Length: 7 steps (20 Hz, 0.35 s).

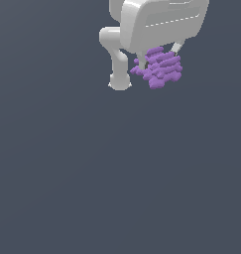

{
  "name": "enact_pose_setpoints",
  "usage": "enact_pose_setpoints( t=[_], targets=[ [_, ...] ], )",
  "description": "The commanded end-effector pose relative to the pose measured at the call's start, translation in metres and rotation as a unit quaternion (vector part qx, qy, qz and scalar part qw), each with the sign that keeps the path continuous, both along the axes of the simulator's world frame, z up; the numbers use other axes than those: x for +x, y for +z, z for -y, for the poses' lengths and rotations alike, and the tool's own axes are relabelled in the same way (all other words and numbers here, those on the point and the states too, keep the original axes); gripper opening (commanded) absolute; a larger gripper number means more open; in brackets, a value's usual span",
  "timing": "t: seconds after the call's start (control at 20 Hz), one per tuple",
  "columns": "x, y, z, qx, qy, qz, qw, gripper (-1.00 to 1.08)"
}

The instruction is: Pick up the object and move it to a goal position.

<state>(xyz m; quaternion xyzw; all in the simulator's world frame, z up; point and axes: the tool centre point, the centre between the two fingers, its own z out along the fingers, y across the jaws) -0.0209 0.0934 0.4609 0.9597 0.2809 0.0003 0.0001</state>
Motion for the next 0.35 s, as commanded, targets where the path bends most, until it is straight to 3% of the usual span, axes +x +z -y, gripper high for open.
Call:
enact_pose_setpoints(
  t=[0.0,0.3],
  targets=[
    [0.0001,0.0069,-0.0031,0.0,0.0,0.0,1.0,-1.0],
    [0.0009,0.0112,-0.0052,0.0,0.0,0.0,1.0,-1.0]
  ],
)
